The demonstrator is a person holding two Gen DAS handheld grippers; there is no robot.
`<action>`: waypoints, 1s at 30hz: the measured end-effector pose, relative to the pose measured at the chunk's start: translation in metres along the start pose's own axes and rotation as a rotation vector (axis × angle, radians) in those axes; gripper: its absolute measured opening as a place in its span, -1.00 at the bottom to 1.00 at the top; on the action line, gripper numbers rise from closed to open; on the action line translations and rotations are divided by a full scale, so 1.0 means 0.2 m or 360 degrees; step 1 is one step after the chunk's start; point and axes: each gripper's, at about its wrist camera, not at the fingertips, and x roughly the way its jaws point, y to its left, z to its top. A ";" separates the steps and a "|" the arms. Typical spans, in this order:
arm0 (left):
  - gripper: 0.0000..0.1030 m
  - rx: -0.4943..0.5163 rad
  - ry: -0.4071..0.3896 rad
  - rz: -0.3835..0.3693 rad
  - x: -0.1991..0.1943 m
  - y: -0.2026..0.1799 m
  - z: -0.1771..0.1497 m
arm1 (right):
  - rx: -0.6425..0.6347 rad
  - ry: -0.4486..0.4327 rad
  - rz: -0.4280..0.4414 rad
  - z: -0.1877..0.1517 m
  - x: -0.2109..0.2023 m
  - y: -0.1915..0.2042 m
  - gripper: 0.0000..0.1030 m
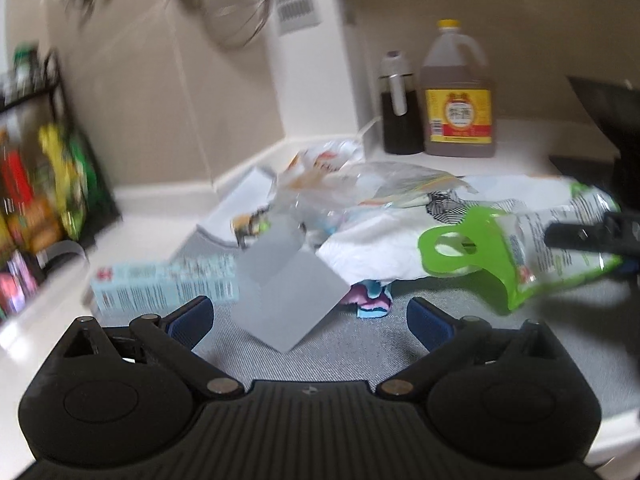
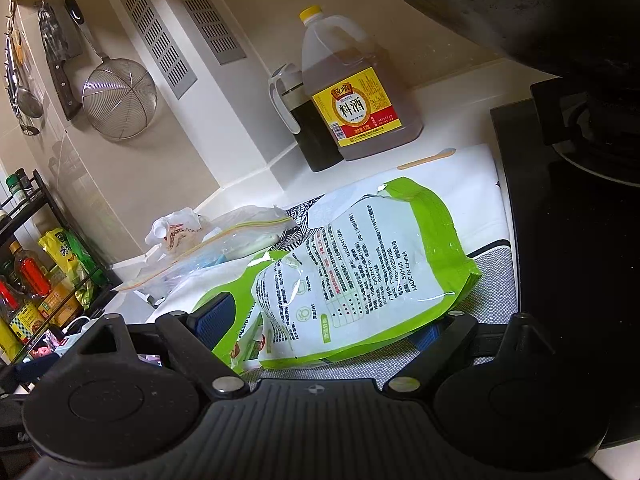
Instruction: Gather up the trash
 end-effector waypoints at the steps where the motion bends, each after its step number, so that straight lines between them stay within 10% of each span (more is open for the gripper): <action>1: 1.00 -0.0065 0.0033 -0.0018 0.02 0.02 0.01 | 0.0000 0.0000 0.0000 0.00 0.00 0.00 0.75; 9: 1.00 -0.0494 0.0221 -0.0207 0.16 0.16 0.12 | 0.0000 -0.0001 0.0000 0.00 0.00 0.00 0.76; 18: 1.00 -0.0123 0.0292 0.0230 0.25 0.10 0.04 | 0.0003 -0.0006 0.0011 0.00 0.00 0.00 0.77; 30: 1.00 -0.0230 0.0254 0.0242 0.19 0.37 0.02 | -0.0001 -0.0003 0.0009 0.00 0.00 0.00 0.77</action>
